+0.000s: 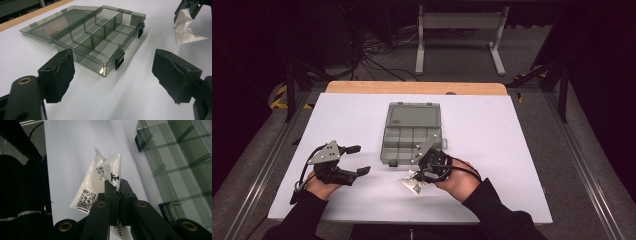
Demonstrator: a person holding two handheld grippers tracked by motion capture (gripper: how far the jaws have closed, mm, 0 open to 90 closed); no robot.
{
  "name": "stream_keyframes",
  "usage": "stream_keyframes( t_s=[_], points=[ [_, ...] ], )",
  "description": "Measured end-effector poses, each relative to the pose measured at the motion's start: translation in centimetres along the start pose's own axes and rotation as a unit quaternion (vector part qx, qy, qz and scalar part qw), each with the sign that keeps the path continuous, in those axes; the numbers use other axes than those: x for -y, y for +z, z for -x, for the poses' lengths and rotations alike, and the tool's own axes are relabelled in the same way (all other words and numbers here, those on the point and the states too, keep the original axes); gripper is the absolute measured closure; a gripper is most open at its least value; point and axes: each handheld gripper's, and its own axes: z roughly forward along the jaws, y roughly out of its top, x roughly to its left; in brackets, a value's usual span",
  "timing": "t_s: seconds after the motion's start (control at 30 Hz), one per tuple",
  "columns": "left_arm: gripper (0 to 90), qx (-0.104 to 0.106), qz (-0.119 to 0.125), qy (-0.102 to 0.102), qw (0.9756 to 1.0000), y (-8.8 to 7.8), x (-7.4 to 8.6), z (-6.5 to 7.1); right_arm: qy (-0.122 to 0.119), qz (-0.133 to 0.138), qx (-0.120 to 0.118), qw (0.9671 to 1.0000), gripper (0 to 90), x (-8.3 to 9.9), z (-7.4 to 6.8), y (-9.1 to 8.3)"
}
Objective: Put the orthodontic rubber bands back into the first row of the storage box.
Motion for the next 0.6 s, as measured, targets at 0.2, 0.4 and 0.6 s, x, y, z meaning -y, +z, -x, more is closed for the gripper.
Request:
stream_keyframes(
  t_s=[0.2, 0.4, 0.6],
  points=[
    [19.0, 0.000, 0.000, 0.000, 1.0000, 0.0, 0.0, 0.0, -0.002, 0.008, 0.012, 0.9999, 87.6, -0.4, 0.5, -0.7],
    [19.0, 0.000, 0.000, 0.001, 1.0000, 0.0, 0.0, 0.0, -0.002, 0.016, 0.021, 0.9996, 87.6, -0.7, 1.1, -1.5],
    [19.0, -0.001, 0.001, -0.003, 1.0000, 0.0, 0.0, 0.0, 0.000, 0.023, 0.029, 0.9993, 87.6, -1.0, 1.7, -2.1]
  ],
)
